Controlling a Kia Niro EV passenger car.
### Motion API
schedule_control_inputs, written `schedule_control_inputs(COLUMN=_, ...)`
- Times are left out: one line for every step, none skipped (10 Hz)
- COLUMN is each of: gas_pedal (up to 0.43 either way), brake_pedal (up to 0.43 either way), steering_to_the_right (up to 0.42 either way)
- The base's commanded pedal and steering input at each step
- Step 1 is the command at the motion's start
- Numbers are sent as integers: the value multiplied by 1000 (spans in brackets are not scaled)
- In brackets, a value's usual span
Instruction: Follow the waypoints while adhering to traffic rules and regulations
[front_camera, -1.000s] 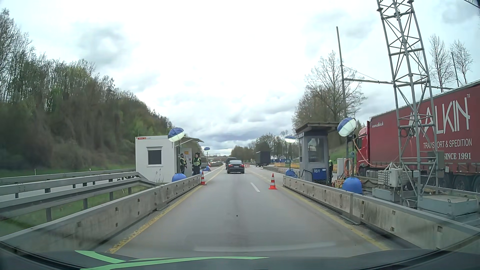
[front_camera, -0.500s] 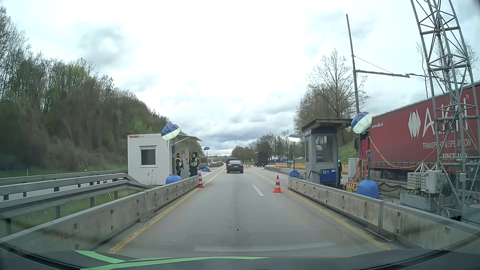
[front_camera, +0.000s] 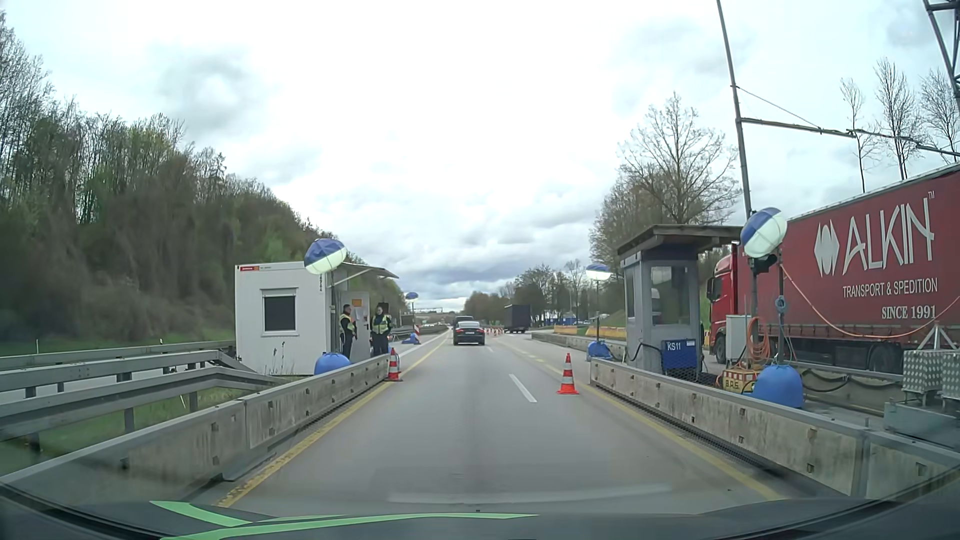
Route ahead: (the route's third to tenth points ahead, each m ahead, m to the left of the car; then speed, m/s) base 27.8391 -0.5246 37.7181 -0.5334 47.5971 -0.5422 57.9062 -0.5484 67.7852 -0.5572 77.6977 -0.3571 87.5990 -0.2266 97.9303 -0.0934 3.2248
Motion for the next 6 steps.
schedule_control_inputs(gas_pedal=39, brake_pedal=0, steering_to_the_right=-6)
schedule_control_inputs(gas_pedal=39, brake_pedal=0, steering_to_the_right=-6)
schedule_control_inputs(gas_pedal=39, brake_pedal=0, steering_to_the_right=-6)
schedule_control_inputs(gas_pedal=39, brake_pedal=0, steering_to_the_right=-6)
schedule_control_inputs(gas_pedal=39, brake_pedal=0, steering_to_the_right=-6)
schedule_control_inputs(gas_pedal=39, brake_pedal=0, steering_to_the_right=-6)
